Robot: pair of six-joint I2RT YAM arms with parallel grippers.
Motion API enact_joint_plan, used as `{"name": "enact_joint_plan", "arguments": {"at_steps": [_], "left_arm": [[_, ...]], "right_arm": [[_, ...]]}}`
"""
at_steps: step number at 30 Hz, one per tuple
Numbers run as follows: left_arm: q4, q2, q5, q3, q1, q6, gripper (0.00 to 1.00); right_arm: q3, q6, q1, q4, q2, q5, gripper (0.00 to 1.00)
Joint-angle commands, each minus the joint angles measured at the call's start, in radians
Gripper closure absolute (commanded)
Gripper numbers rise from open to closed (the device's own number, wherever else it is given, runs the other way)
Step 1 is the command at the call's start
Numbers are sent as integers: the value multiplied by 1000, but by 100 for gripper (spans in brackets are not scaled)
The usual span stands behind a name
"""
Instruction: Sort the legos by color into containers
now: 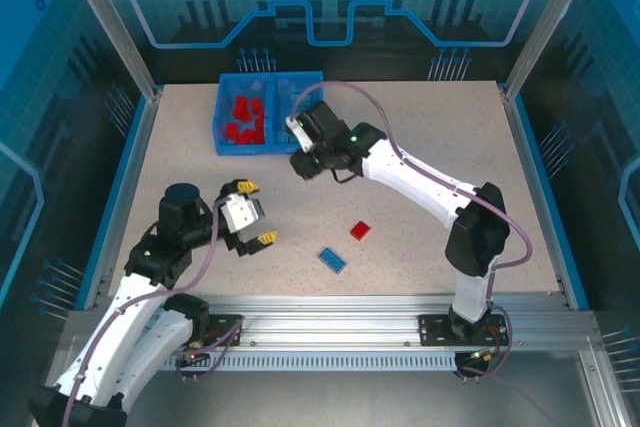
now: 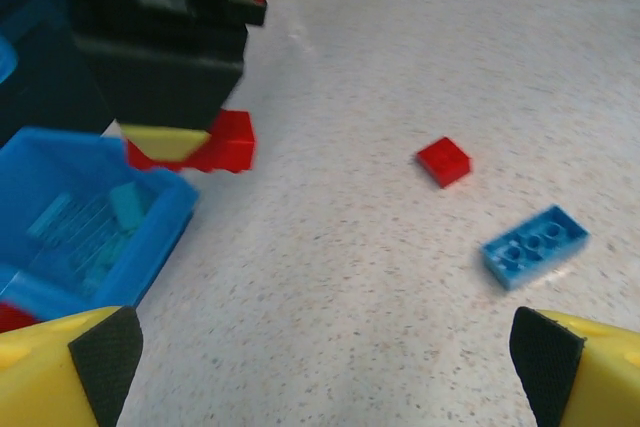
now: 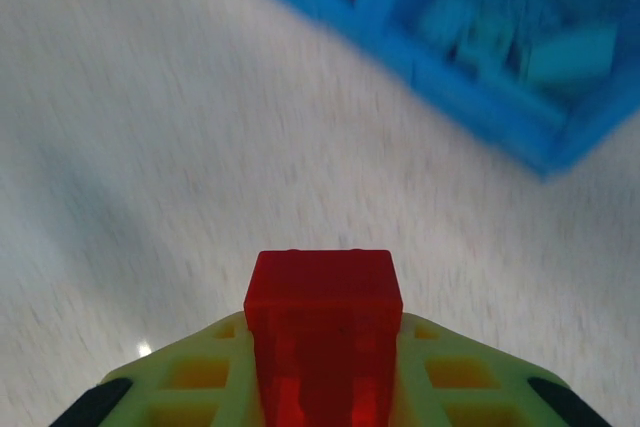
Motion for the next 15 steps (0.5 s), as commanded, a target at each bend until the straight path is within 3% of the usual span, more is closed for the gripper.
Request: {"name": "enact_joint_plan", "arguments": {"at_steps": [1, 5, 11, 15], "left_arm": [[132, 10, -73, 20, 61, -332, 1], [193, 77, -215, 53, 88, -595, 1], [193, 203, -295, 144, 173, -787, 1], [115, 257, -392, 187, 215, -827, 1]], "right_arm": [[152, 67, -27, 100, 144, 4, 72], [391, 123, -55, 117, 342, -6, 72], [830, 158, -74, 95, 669, -28, 72], [984, 187, -85, 195, 803, -34, 72]]}}
